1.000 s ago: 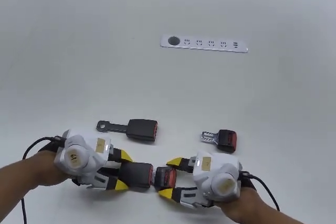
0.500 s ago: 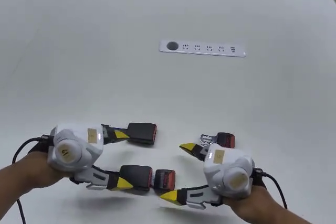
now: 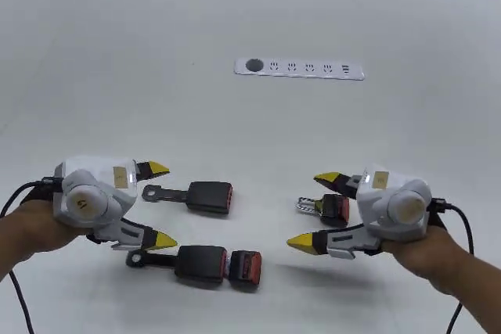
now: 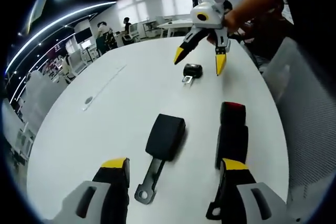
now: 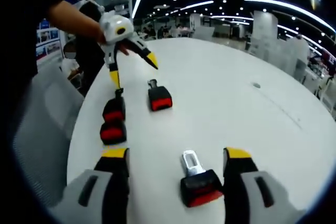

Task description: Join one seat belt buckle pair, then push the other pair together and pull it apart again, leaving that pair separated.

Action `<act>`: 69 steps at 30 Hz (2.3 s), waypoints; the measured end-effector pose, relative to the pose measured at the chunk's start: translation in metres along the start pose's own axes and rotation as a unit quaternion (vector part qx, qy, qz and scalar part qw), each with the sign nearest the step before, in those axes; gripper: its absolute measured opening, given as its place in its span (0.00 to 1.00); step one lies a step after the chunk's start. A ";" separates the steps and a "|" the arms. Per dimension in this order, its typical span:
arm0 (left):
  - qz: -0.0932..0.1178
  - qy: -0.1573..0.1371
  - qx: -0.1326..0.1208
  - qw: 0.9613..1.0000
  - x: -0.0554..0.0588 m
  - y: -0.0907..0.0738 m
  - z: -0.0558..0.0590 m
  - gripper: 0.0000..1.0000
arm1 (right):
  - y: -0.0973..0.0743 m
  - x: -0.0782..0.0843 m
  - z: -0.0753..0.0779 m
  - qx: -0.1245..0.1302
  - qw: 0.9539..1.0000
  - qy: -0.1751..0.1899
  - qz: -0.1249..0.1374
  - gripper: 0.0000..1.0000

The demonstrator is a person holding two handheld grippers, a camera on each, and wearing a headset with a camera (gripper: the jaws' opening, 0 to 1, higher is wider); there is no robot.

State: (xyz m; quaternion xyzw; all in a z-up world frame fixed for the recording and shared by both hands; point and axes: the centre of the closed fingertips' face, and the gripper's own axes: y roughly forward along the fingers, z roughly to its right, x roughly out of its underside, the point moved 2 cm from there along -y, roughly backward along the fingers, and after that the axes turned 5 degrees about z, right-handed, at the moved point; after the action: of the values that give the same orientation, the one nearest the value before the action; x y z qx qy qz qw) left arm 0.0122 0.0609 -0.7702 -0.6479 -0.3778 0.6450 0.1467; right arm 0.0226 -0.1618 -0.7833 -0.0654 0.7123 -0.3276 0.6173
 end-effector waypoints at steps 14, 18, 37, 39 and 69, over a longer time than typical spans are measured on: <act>0.004 -0.008 0.029 1.000 -0.003 0.026 -0.017 0.66 | -0.011 0.034 0.029 -0.009 0.999 0.022 -0.040 0.69; -0.001 -0.010 0.038 0.999 0.001 0.037 -0.018 0.66 | -0.008 0.039 0.027 -0.020 0.998 0.017 -0.048 0.65; 0.010 -0.022 0.079 0.997 0.005 0.067 -0.015 0.51 | -0.005 0.048 0.030 -0.057 0.995 -0.031 -0.072 0.37; 0.013 -0.024 0.079 0.997 0.006 0.069 -0.016 0.48 | -0.003 0.049 0.030 -0.065 0.995 -0.040 -0.068 0.37; 0.023 -0.030 0.083 0.996 0.003 0.071 -0.018 0.36 | -0.001 0.041 0.024 -0.085 0.996 -0.024 0.017 0.36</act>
State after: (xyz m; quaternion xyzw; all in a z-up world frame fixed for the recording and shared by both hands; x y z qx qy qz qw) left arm 0.0502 0.0208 -0.8180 -0.6227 -0.3123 0.6961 0.1735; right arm 0.0351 -0.1921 -0.8174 -0.1135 0.7239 -0.2533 0.6316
